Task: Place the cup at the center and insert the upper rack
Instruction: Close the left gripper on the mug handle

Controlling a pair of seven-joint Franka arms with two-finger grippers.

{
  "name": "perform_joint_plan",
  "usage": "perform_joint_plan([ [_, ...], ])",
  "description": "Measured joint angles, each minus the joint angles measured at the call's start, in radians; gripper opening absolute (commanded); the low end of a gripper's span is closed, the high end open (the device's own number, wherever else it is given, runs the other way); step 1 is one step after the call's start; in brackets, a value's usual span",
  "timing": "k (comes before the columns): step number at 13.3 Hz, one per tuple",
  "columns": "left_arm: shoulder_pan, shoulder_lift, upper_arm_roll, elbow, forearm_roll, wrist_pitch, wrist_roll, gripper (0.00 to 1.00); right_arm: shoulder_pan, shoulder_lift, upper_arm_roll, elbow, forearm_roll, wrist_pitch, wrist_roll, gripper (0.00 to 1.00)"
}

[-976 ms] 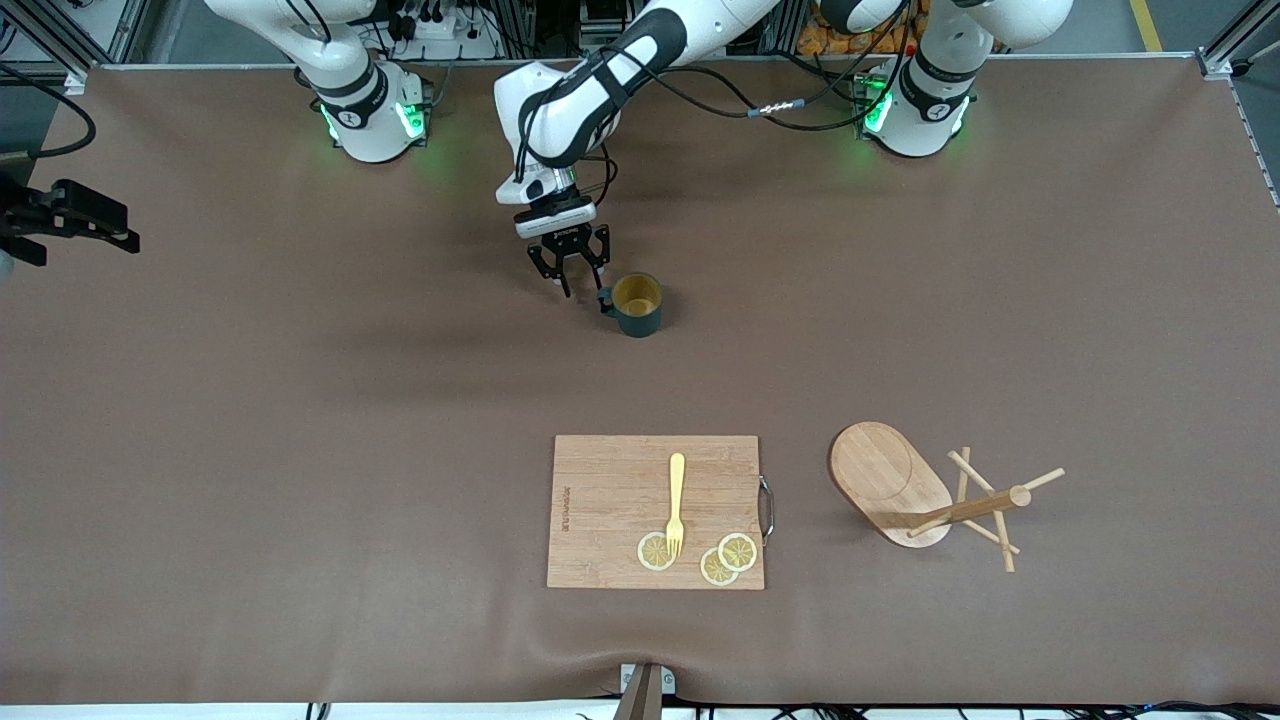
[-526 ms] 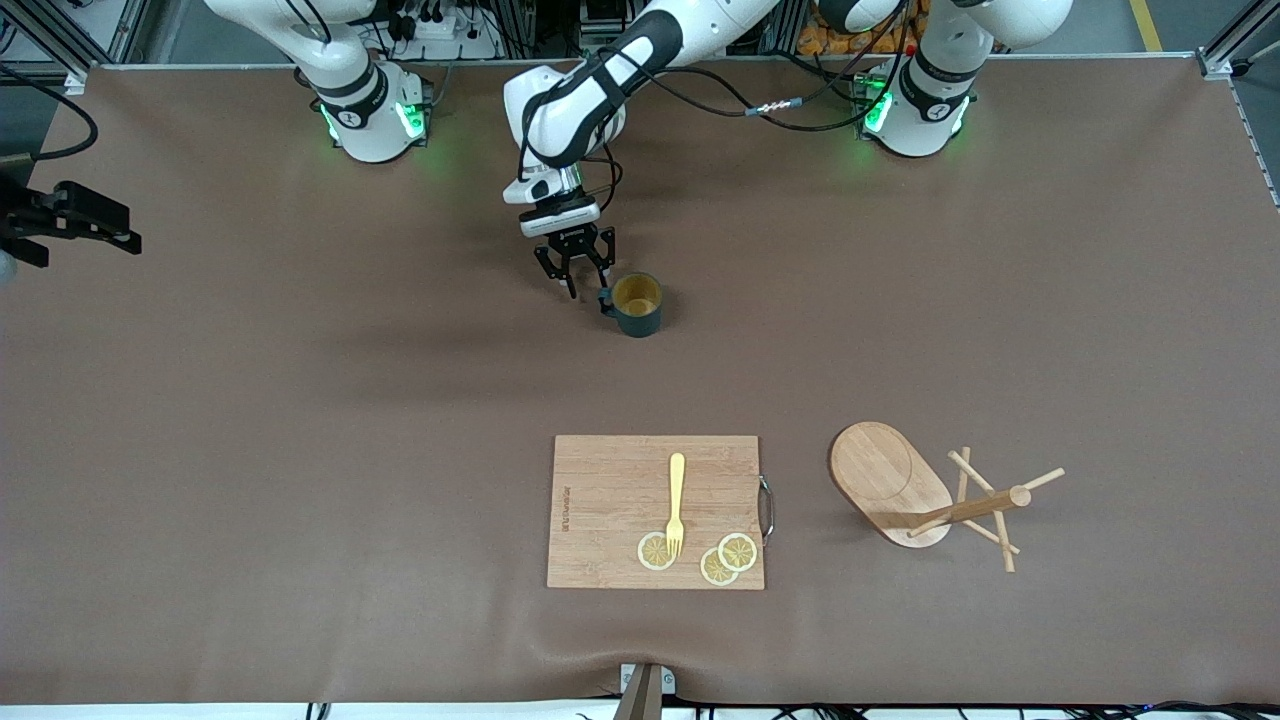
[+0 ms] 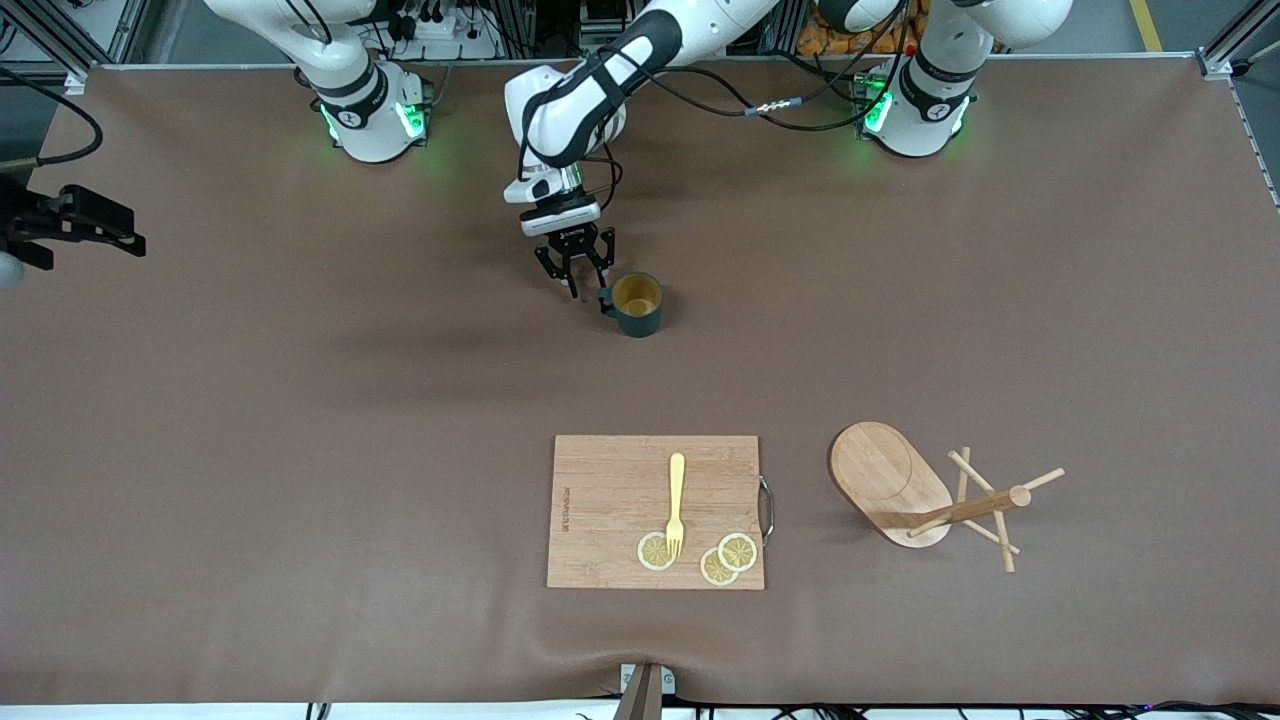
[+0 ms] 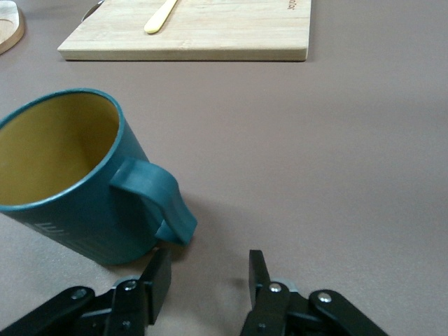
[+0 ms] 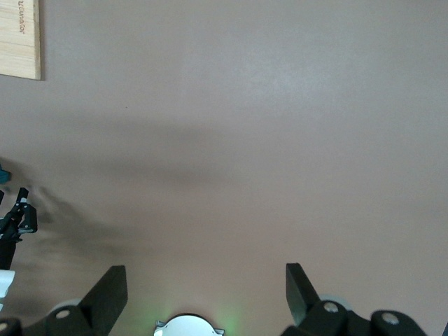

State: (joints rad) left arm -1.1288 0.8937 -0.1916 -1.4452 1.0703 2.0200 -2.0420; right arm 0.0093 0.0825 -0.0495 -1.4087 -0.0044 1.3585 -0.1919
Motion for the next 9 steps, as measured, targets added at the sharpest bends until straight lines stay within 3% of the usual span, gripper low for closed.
perform_joint_plan([
  [9, 0.003, -0.002, 0.0, -0.029, 0.015, 0.004, -0.004, 0.52, 0.007, 0.009, 0.0, 0.0, 0.0, 0.001, 0.0, 1.0],
])
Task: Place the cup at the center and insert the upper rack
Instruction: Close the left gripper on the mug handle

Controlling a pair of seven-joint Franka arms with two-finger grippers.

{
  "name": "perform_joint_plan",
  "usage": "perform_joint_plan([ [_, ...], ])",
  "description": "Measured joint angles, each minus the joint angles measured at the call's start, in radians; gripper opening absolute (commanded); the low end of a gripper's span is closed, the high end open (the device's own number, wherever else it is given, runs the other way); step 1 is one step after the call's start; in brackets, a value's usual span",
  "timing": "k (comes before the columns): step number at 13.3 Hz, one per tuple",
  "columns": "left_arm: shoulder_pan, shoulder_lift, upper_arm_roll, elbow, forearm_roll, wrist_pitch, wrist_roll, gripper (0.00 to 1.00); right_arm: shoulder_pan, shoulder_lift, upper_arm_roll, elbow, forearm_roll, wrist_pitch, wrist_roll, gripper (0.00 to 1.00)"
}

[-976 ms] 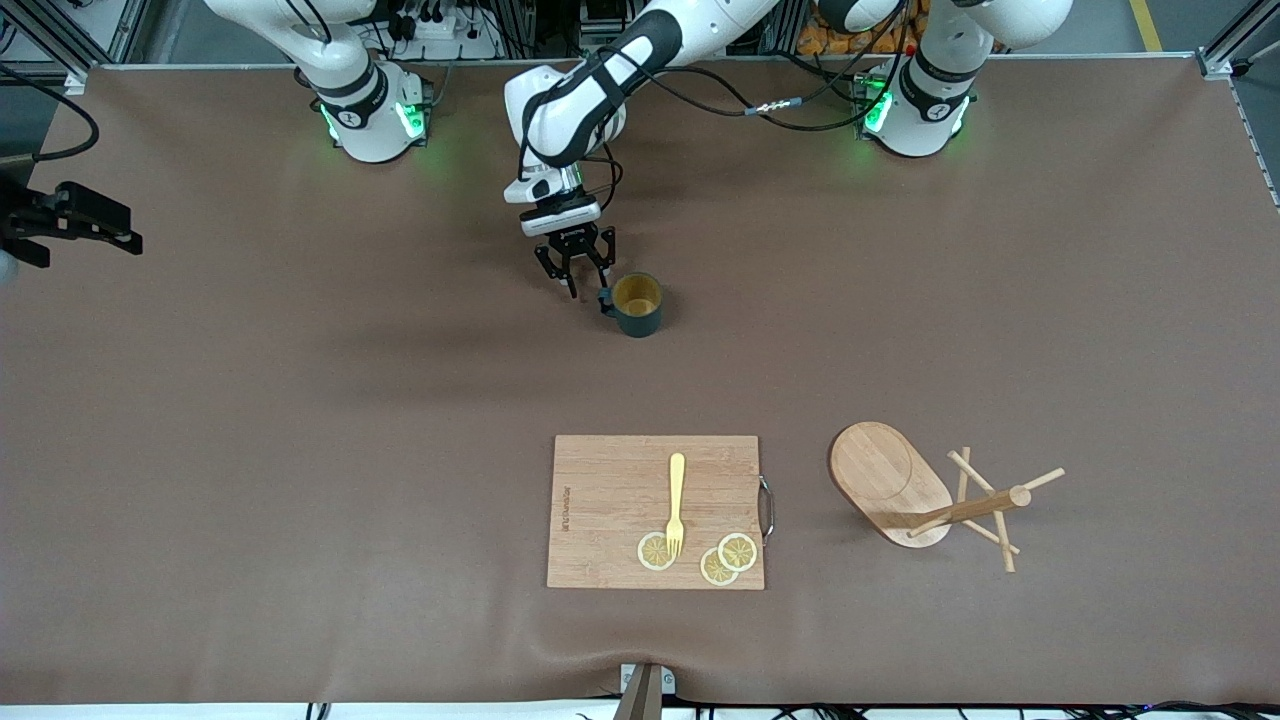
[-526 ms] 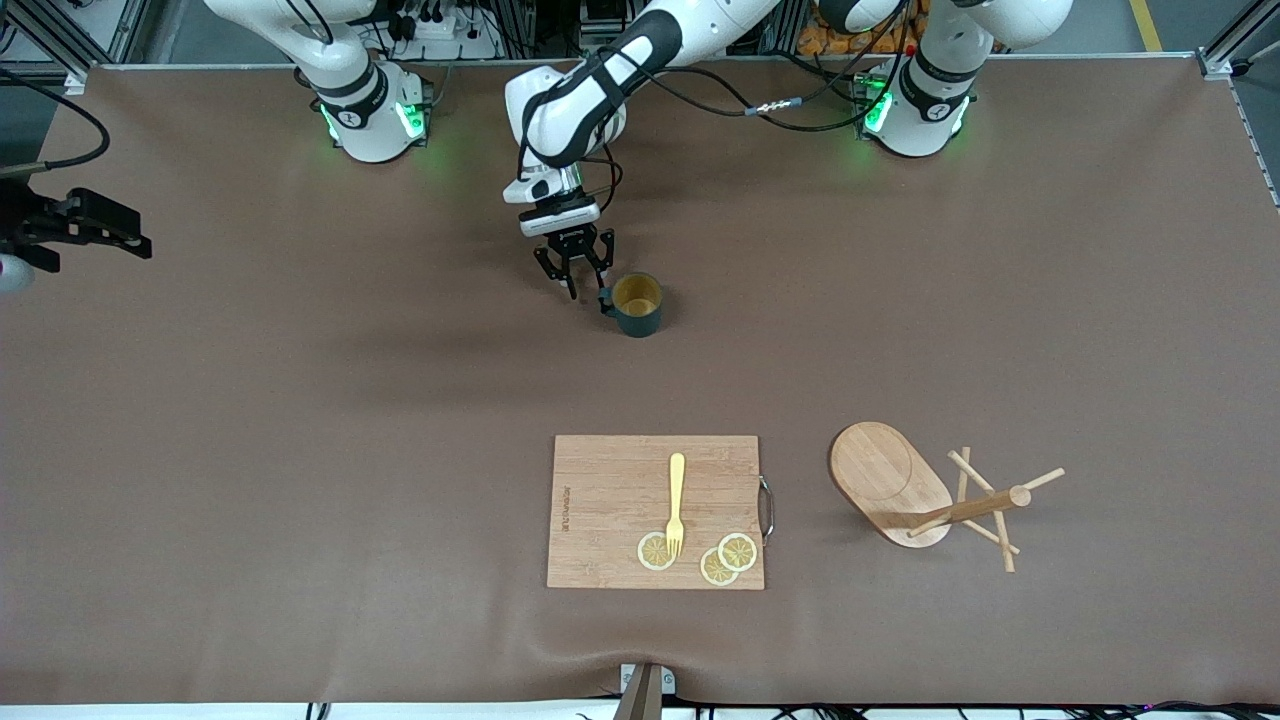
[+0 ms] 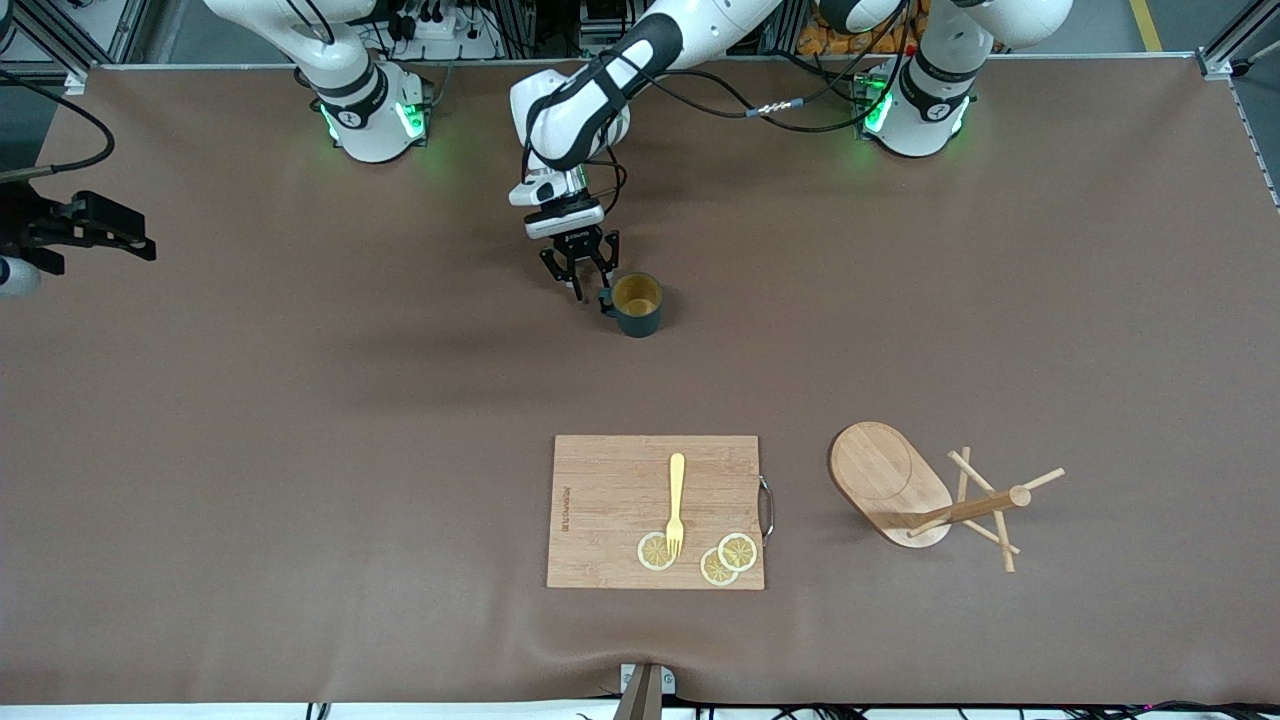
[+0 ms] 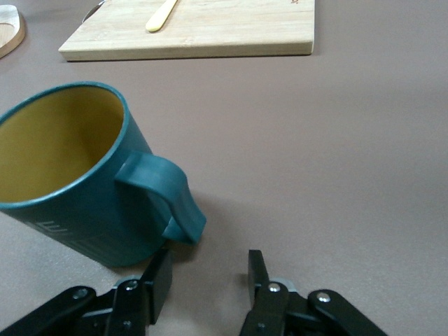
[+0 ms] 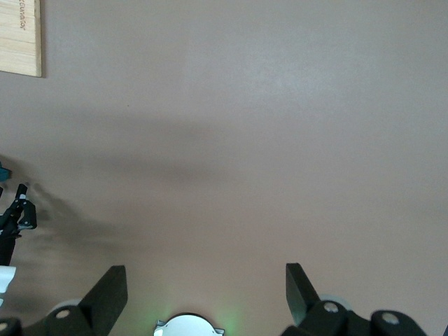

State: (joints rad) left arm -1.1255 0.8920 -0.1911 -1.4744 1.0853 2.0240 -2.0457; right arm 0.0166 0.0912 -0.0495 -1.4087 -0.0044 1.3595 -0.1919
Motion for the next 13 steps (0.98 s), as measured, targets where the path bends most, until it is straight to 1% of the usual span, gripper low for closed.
perform_joint_plan([
  [3, 0.003, -0.003, 0.002, -0.001, 0.004, 0.019, -0.001, 0.5, 0.0, 0.002, 0.0, 0.0, 0.0, 0.0, 0.0, 1.0],
  [8, 0.034, -0.011, 0.004, -0.003, 0.042, 0.055, -0.001, 0.5, 0.0, 0.002, -0.002, 0.0, 0.0, 0.0, 0.0, 1.0],
  [11, 0.038, -0.011, 0.004, -0.009, 0.045, 0.059, -0.001, 0.5, 0.0, 0.004, -0.002, 0.0, 0.0, 0.0, 0.0, 1.0],
  [13, 0.044, -0.011, 0.004, -0.012, 0.068, 0.062, -0.002, 0.5, 0.0, 0.008, -0.002, 0.0, 0.0, 0.0, 0.0, 1.0],
])
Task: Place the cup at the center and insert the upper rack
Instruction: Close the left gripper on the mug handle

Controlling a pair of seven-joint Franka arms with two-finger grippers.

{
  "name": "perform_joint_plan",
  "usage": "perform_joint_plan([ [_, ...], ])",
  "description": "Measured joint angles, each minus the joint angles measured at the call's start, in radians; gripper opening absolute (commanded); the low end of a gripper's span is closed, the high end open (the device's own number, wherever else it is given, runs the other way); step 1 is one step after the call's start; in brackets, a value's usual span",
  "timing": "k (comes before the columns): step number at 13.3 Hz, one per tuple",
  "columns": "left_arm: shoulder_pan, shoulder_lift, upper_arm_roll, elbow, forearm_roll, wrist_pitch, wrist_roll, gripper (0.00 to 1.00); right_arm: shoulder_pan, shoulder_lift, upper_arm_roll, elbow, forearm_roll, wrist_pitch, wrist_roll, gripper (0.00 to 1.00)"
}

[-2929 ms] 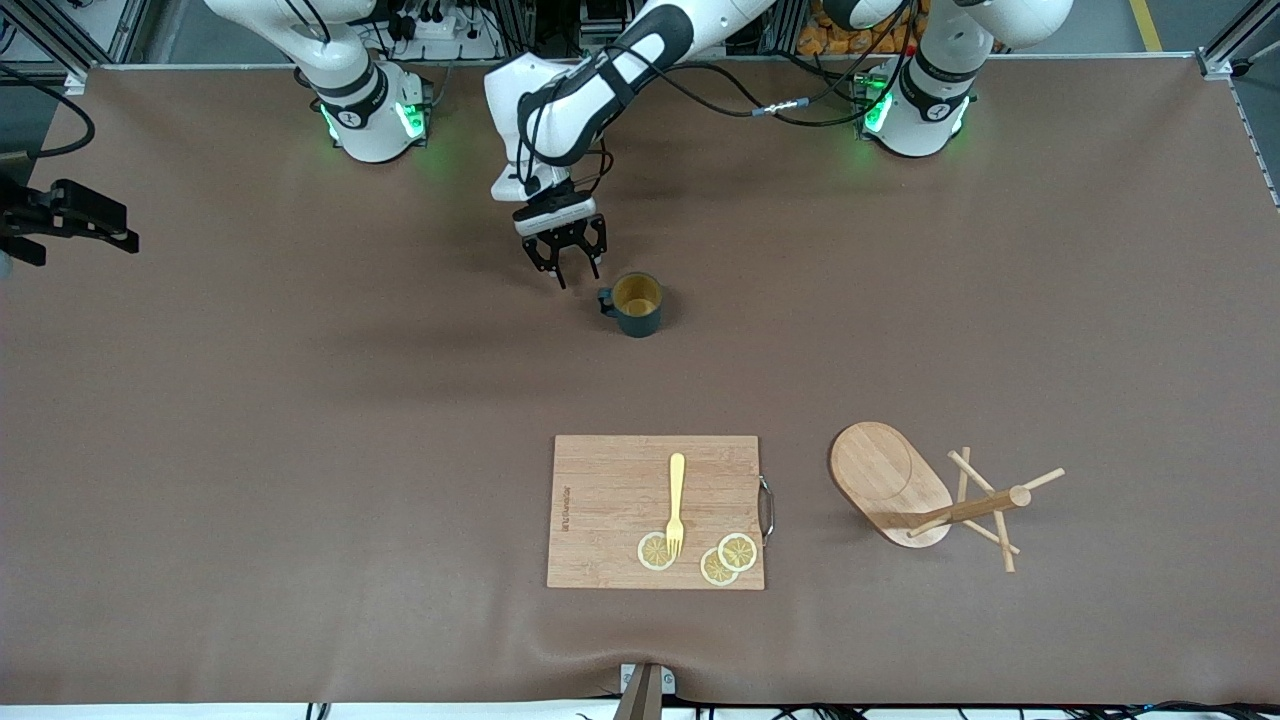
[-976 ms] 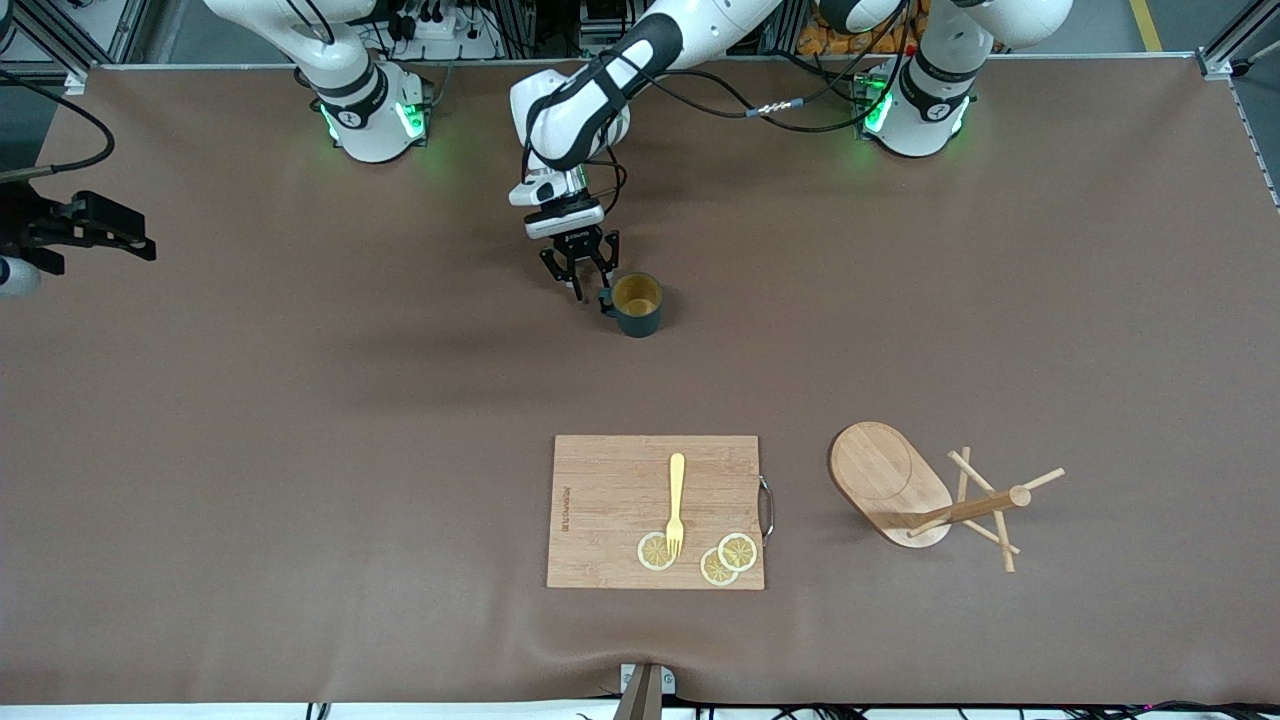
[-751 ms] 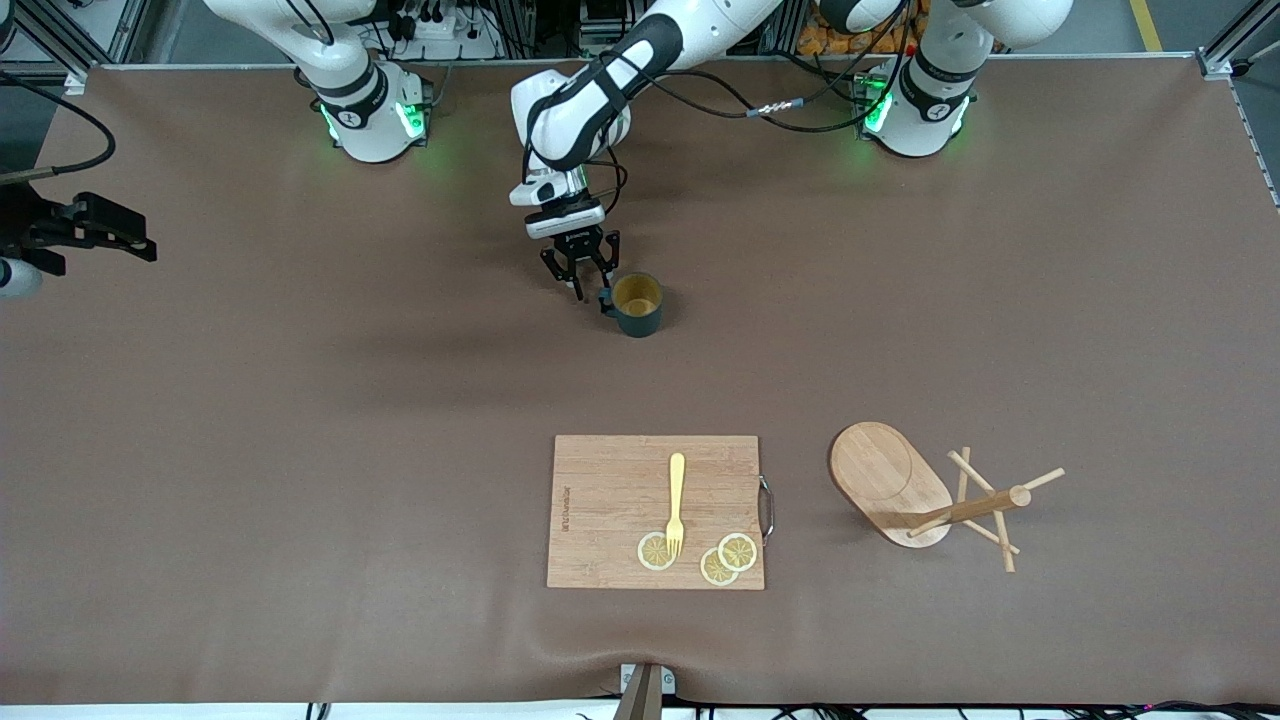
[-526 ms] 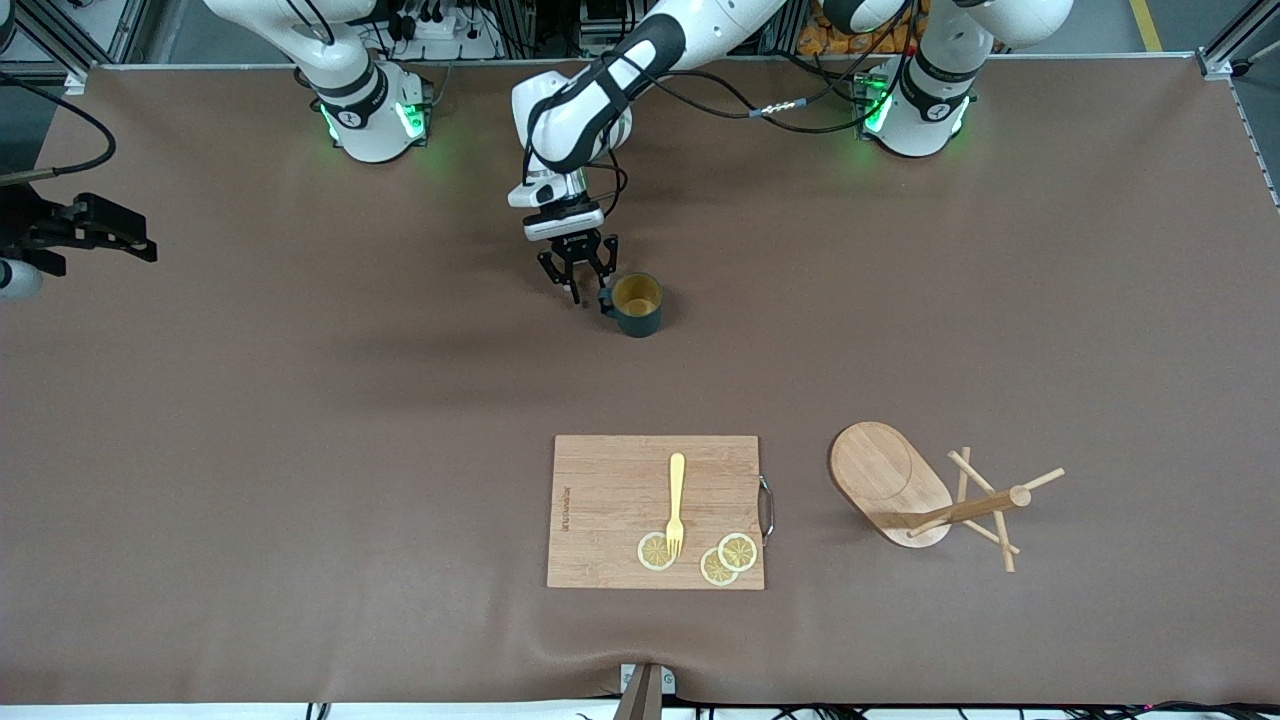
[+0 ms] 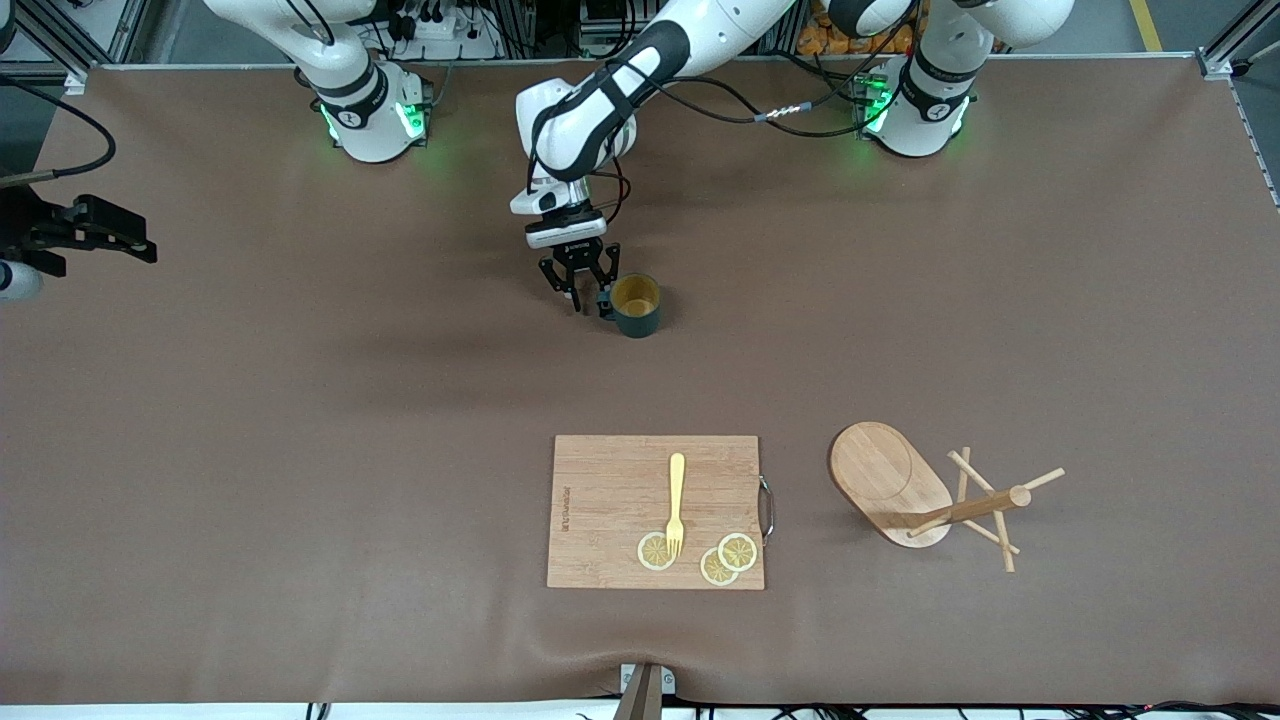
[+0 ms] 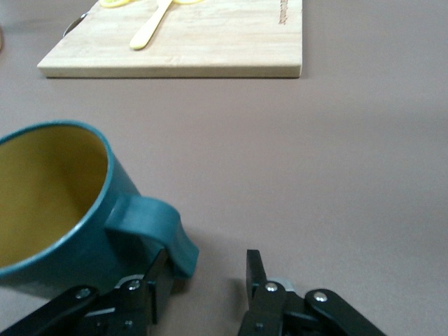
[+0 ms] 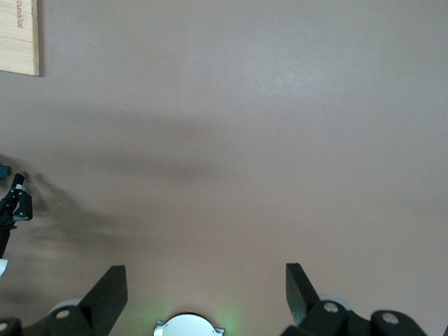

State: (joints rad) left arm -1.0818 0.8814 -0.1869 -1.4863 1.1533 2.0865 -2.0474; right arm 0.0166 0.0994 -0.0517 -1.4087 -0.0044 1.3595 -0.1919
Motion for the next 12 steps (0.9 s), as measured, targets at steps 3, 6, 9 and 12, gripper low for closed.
perform_joint_plan([
  [3, 0.019, 0.0, 0.0, -0.002, 0.015, 0.022, 0.0, 0.49, 0.0, 0.005, 0.0, 0.0, 0.0, 0.0, 0.0, 1.0],
  [6, 0.024, 0.0, 0.0, -0.006, 0.017, 0.031, 0.0, 0.48, 0.0, 0.009, 0.0, 0.0, 0.0, 0.0, 0.0, 1.0],
  [9, 0.026, 0.0, 0.0, -0.008, 0.017, 0.031, 0.0, 0.38, 0.0, 0.012, 0.0, 0.0, 0.0, 0.0, 0.0, 1.0],
  [12, 0.031, 0.0, 0.0, -0.008, 0.018, 0.031, 0.0, 0.22, 0.0, 0.014, 0.0, 0.0, 0.0, 0.0, 0.0, 1.0],
])
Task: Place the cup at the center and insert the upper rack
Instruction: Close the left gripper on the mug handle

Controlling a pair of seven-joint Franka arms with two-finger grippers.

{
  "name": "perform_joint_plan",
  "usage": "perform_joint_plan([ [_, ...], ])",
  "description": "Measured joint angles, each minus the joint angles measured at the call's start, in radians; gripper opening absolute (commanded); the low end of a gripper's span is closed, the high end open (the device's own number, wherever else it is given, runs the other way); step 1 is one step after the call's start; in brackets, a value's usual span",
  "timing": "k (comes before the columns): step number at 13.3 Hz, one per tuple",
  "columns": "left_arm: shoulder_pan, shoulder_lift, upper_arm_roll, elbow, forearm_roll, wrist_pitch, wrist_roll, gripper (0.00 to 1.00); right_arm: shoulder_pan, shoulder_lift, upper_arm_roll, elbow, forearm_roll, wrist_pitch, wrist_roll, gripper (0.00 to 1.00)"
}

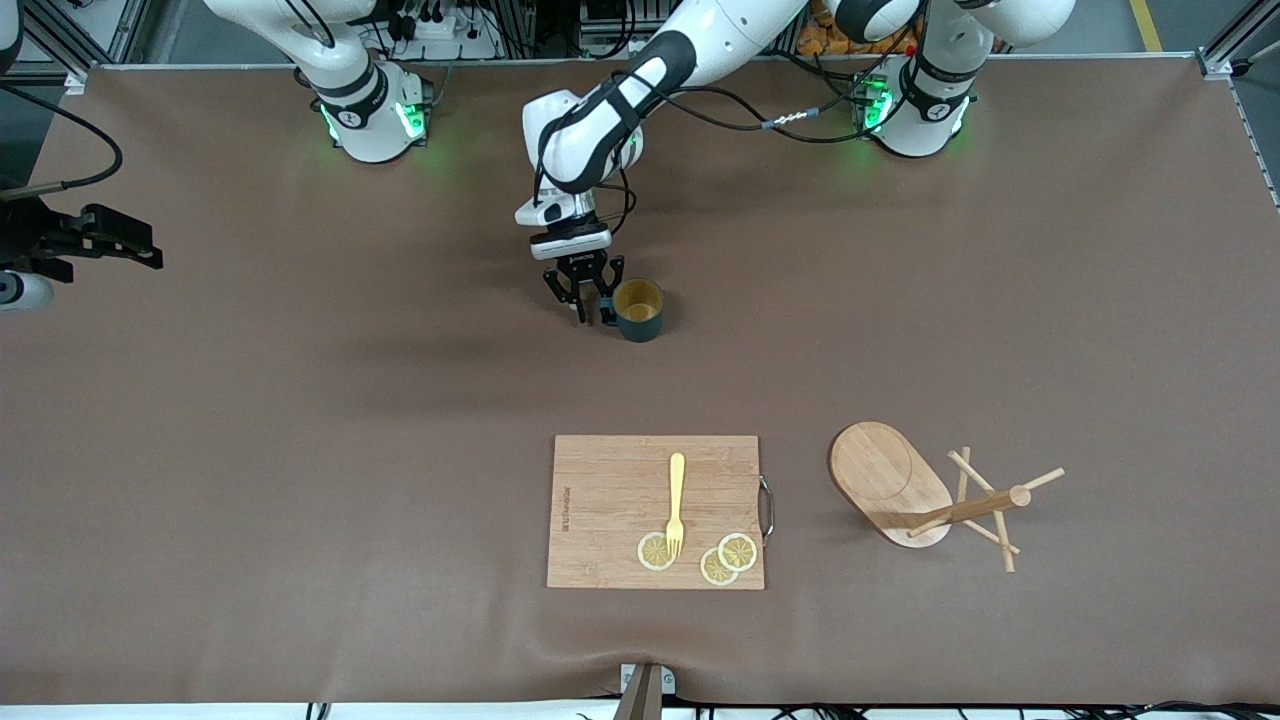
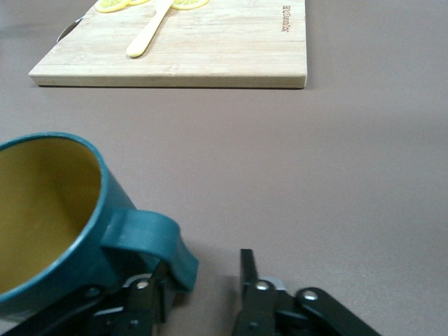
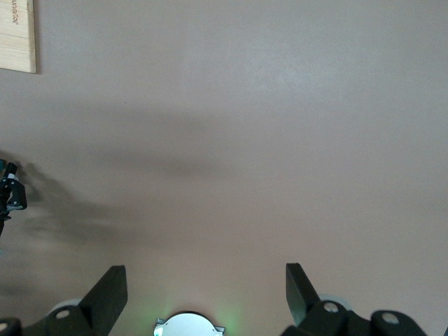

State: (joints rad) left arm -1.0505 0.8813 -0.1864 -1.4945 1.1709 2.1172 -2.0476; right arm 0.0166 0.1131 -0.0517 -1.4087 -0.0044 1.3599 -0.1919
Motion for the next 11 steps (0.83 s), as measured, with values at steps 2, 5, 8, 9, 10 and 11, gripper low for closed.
perform_joint_plan([
  [2, 0.002, 0.0, 0.0, 0.0, 0.0, 0.0, 0.0, 0.0, 0.0, 0.003, 0.0, 0.0, 0.0, 0.0, 0.0, 1.0],
  [5, 0.002, 0.0, 0.0, -0.001, 0.001, 0.001, -0.019, 0.0, 0.0, 0.008, 0.0, 0.0, 0.0, 0.001, 0.0, 1.0],
  [8, 0.002, 0.0, 0.0, 0.0, 0.001, 0.001, -0.048, 0.0, 0.0, 0.01, 0.0, 0.0, 0.0, 0.001, 0.0, 1.0],
  [9, 0.002, -0.001, 0.0, 0.0, 0.001, 0.001, -0.051, 0.0, 0.0, 0.011, 0.0, 0.0, 0.0, 0.001, 0.0, 1.0],
  [10, 0.002, -0.004, 0.0, 0.001, 0.001, 0.001, -0.054, 0.0, 0.0, 0.011, 0.0, 0.0, 0.0, 0.001, 0.0, 1.0],
  [11, 0.002, -0.011, 0.0, 0.002, 0.001, 0.001, -0.056, 0.0, 0.0, 0.011, 0.0, 0.0, 0.0, 0.001, 0.0, 1.0],
])
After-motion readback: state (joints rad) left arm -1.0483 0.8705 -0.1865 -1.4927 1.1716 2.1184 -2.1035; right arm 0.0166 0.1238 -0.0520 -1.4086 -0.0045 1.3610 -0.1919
